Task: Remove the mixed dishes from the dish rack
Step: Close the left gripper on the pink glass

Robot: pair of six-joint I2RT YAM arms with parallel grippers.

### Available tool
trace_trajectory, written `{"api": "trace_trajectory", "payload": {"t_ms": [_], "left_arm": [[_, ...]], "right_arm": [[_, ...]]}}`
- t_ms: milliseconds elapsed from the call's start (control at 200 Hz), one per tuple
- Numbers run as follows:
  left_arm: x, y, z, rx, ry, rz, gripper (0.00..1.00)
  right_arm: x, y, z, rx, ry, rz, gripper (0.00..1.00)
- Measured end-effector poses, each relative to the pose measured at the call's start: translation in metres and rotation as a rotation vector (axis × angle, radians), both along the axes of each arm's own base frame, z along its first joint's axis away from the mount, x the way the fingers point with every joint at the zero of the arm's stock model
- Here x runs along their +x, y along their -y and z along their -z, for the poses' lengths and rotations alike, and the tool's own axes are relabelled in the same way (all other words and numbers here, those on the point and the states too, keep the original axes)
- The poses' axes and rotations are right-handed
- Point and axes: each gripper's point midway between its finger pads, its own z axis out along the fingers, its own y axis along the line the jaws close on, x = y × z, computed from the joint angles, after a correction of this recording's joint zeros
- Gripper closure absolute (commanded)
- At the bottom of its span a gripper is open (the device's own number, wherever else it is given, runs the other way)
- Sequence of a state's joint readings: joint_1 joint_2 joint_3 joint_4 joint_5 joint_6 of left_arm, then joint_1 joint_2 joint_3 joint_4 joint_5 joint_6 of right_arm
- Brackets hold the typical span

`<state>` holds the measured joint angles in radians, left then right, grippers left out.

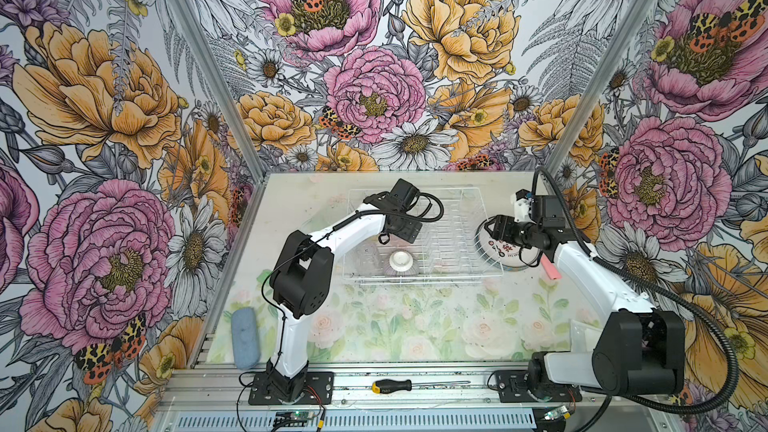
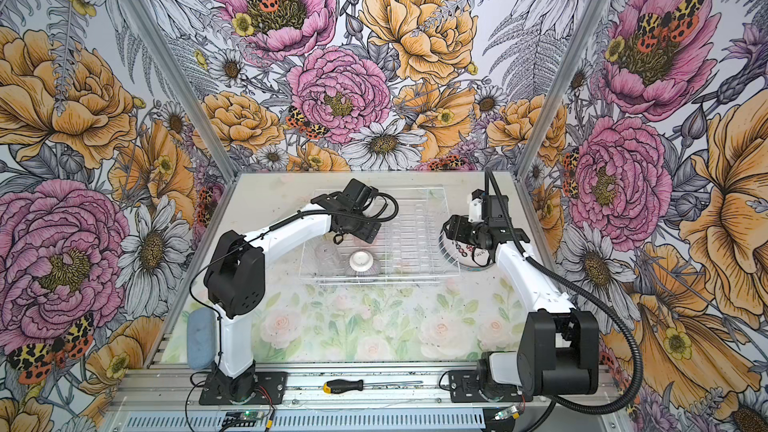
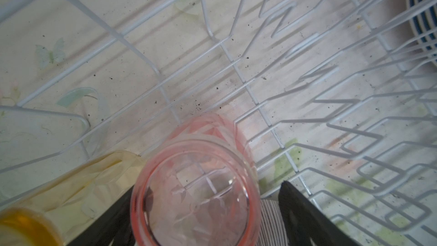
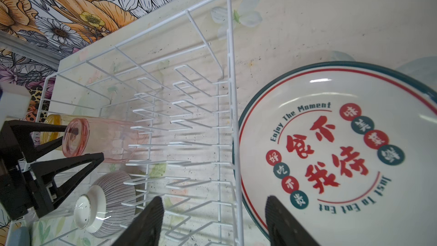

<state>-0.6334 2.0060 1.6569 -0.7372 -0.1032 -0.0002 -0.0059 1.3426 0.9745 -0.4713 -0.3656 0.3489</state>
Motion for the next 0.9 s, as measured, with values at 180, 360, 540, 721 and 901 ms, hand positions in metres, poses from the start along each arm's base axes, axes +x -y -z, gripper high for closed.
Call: {"api": "trace_trajectory", "payload": {"t_ms": [180, 360, 540, 721, 901], "left_arm": [[-0.0002, -0.0005, 0.001, 0.0, -0.005, 0.001, 0.14], [0.0001, 0.0001, 0.0015, 0.002, -0.008, 0.004, 0.17], [0.0001, -0.0002, 0.0029, 0.009, -0.012, 0.009, 0.25], [0.0022, -0.0004, 0.0012, 0.003, -0.016, 0.012, 0.38], [0.0058, -0.0063, 0.0016, -0.008, -0.026, 0.002, 0.45]], "right_arm": [[-0.0004, 0.0005, 0.0013, -0.004, -0.002, 0.0, 0.3], [-0.0004, 0.0006, 0.0014, -0.004, -0.002, 0.001, 0.3], [-0.0005, 0.0007, 0.0015, -0.005, -0.002, 0.001, 0.3], [-0.0006, 0.0011, 0.0021, -0.007, -0.003, 0.003, 0.3], [-0.0007, 0.001, 0.0023, -0.006, -0.004, 0.003, 0.3]]}}
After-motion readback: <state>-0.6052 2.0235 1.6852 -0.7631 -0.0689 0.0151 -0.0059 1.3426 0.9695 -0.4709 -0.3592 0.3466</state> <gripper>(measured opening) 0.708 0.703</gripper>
